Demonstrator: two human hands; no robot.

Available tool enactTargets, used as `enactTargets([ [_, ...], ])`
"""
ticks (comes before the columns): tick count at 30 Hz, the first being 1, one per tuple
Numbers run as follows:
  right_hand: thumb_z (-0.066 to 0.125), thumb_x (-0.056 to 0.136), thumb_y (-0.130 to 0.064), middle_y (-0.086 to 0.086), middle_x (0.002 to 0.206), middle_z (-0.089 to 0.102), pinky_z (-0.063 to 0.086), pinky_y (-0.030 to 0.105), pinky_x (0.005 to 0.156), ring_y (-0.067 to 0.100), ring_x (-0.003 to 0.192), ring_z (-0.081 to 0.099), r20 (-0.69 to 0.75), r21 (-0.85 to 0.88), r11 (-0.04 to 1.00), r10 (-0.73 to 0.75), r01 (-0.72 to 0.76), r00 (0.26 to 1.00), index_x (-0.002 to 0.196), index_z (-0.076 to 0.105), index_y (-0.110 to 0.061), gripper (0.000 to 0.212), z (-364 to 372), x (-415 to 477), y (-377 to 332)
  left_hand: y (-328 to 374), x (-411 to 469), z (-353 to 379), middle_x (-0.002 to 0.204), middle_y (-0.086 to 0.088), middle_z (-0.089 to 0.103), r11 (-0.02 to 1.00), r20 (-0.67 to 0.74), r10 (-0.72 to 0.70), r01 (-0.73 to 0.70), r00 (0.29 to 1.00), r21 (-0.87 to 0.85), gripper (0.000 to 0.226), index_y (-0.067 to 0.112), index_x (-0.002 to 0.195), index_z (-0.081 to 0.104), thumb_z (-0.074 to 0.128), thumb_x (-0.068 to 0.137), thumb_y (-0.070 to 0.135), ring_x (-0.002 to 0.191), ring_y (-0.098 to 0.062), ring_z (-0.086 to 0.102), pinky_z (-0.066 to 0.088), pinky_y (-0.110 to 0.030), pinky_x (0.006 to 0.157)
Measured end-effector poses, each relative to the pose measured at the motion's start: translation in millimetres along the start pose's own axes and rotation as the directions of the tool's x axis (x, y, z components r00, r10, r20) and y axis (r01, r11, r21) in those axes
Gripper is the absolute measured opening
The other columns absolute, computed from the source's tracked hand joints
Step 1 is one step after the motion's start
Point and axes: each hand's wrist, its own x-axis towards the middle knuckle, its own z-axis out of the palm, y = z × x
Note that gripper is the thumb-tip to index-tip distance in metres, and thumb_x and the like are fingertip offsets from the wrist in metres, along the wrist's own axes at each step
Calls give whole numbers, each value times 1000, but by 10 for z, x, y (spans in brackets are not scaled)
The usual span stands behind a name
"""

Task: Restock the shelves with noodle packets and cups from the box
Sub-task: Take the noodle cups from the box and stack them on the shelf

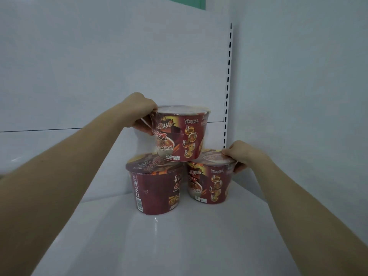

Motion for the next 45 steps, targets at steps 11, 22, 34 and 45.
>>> enactTargets([
  [11, 53, 93, -25, 18, 85, 59, 43, 21, 28, 26, 53, 56, 0, 35, 999, 20, -20, 1000, 107, 58, 7, 35, 90, 253, -53, -52, 128, 188, 41, -11, 61, 999, -3, -37, 37, 999, 5, 25, -2, 65, 53, 41, 87, 2, 34, -20, 60, 50, -21, 36],
  [22, 59, 88, -28, 16, 81, 62, 52, 27, 43, 25, 55, 57, -68, 57, 998, 35, -31, 997, 103, 62, 5, 36, 105, 314, 9, -35, 162, 243, 47, -11, 65, 994, -6, -57, 57, 998, 94, 28, -1, 67, 58, 40, 87, 5, 38, -19, 62, 48, -18, 44],
  [34, 53, 89, -21, 15, 81, 61, 46, 28, 55, 26, 73, 55, -236, 41, 989, -128, 141, 963, 89, 65, 4, 28, -5, 188, 14, -298, -2, 154, 73, -14, 69, 987, -249, 157, -140, 956, 84, 47, -5, 90, 61, 30, 94, 30, 62, -28, 67, 54, -31, 60],
  [45, 49, 89, -12, 21, 98, 67, 42, 29, 76, 32, 98, 60, -434, -144, 946, -323, 289, 841, 93, 65, 8, 26, -189, -551, -298, -532, -900, 128, 91, -15, 60, 639, -153, 439, -188, 885, 746, 45, 8, 84, 59, 27, 98, 36, 78, -31, 51, 36, -30, 67],
])
